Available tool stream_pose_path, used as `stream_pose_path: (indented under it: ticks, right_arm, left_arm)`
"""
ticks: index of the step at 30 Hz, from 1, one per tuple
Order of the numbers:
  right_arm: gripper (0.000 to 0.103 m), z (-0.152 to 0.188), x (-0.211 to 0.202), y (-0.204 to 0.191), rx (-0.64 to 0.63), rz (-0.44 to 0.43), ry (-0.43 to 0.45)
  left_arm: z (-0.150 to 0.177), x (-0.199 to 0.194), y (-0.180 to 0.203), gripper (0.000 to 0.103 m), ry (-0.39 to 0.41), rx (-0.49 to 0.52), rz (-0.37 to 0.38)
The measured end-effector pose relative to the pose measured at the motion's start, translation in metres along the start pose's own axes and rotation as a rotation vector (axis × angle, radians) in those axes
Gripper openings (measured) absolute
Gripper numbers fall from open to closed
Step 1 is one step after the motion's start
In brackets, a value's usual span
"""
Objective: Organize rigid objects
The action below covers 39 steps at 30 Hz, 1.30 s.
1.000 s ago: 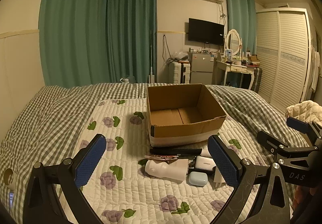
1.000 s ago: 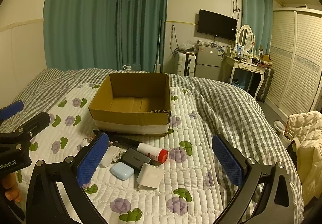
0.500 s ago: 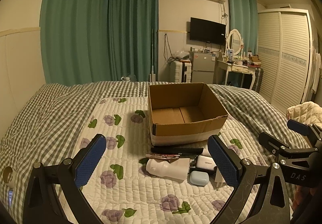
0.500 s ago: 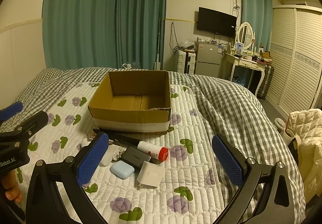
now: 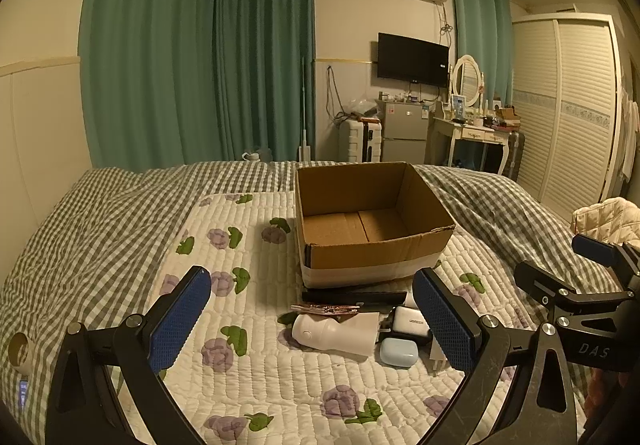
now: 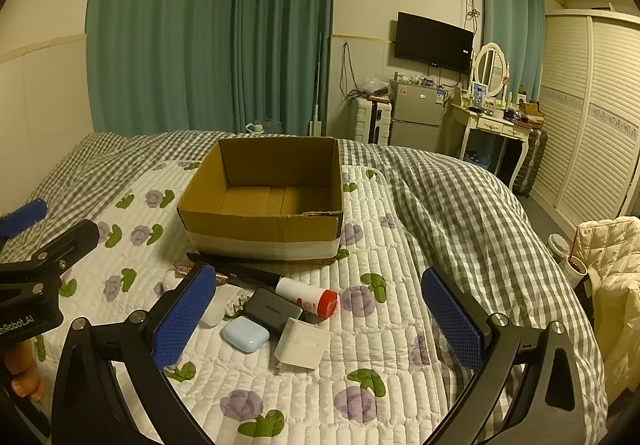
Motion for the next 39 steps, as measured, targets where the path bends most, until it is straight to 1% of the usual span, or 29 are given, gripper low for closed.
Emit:
stream_pose_path:
  ticks: [18, 24, 27, 29, 31, 32, 35, 37, 38, 39]
  right_arm:
    - [0.103, 0.002, 0.002, -0.002, -0.008, -0.008, -0.011]
    - [0.103, 0.003, 0.005, -0.003, -0.006, -0.017, -0.028]
    - [0.103, 0.015, 0.014, 0.001, -0.006, -0.003, -0.077]
    - [0.103, 0.029, 0.024, 0.007, -0.020, 0.041, -0.118]
    - [0.101, 0.050, 0.039, 0.008, -0.048, 0.060, -0.186]
    - [0.097, 0.058, 0.045, 0.008, -0.050, 0.057, -0.211]
    - [0.097, 0.082, 0.067, 0.003, -0.035, 0.027, -0.299]
    - [0.095, 0.099, 0.084, -0.003, -0.022, -0.001, -0.379]
    - [0.089, 0.107, 0.090, -0.005, -0.013, -0.015, -0.406]
    - [0.087, 0.115, 0.097, -0.007, 0.003, -0.032, -0.431]
  left_arm:
    - [0.001, 0.000, -0.002, 0.103, -0.011, -0.005, -0.011]
    - [0.003, 0.004, -0.007, 0.103, -0.021, -0.009, -0.019]
    - [0.015, 0.014, -0.013, 0.103, -0.080, 0.012, -0.065]
    - [0.025, 0.022, -0.015, 0.103, -0.122, 0.022, -0.084]
    - [0.035, 0.029, -0.018, 0.103, -0.155, 0.017, -0.092]
    - [0.039, 0.032, -0.019, 0.103, -0.170, 0.013, -0.095]
    - [0.053, 0.041, -0.017, 0.103, -0.208, 0.023, -0.095]
    - [0.065, 0.046, -0.014, 0.103, -0.242, 0.038, -0.097]
    - [0.070, 0.048, -0.013, 0.103, -0.259, 0.042, -0.094]
    - [0.074, 0.050, -0.012, 0.103, -0.271, 0.041, -0.088]
Point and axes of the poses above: each gripper's, at about its wrist camera, not at the fingertips, and x roughly the way its jaws point, y to its right, z to its underside, the point moved 8 cm from there along x, roughly the way its jaws point, and after that the axes turned 11 degrees about y, right-handed, at the moved point
